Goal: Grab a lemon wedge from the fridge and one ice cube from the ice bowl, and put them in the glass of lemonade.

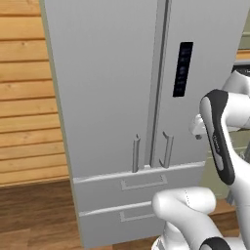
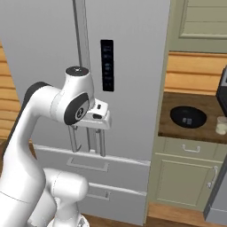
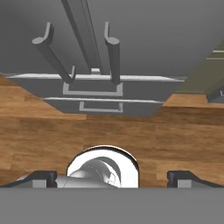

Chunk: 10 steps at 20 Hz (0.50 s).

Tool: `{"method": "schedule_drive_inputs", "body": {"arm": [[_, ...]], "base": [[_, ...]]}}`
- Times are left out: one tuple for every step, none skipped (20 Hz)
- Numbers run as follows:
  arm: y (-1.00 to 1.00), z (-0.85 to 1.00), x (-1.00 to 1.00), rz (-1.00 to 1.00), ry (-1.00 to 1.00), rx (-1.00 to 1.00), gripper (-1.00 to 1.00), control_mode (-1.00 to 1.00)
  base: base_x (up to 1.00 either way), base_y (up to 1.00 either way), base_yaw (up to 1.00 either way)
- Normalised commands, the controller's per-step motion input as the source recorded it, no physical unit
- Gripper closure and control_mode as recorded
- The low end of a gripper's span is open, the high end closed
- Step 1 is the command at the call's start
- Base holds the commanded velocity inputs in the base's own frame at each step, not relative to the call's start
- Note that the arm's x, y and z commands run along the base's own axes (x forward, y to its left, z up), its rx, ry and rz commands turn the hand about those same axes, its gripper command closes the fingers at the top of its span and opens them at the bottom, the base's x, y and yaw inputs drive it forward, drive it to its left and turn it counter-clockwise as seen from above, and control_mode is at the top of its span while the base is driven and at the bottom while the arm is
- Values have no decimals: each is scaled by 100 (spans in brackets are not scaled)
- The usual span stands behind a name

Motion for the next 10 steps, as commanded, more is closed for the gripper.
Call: {"method": "schedule_drive_inputs", "body": {"arm": [[0, 0, 0, 0, 0, 0, -100, 100], [0, 0, 0, 0, 0, 0, -100, 100], [0, 0, 0, 0, 0, 0, -100, 100], [0, 0, 0, 0, 0, 0, -100, 100], [0, 0, 0, 0, 0, 0, -100, 100], [0, 0, 0, 0, 0, 0, -100, 100], [0, 0, 0, 0, 0, 0, -100, 100], [0, 0, 0, 0, 0, 0, -100, 100], [0, 0, 0, 0, 0, 0, -100, 100], [0, 0, 0, 0, 0, 0, -100, 100]], "base": [[-91, 0, 12], [-89, 0, 12], [-84, 0, 10], [-69, 0, 7], [-66, 0, 5], [-59, 0, 4], [-54, 0, 1], [-59, 0, 1], [-63, 0, 1], [-66, 0, 2]]}}
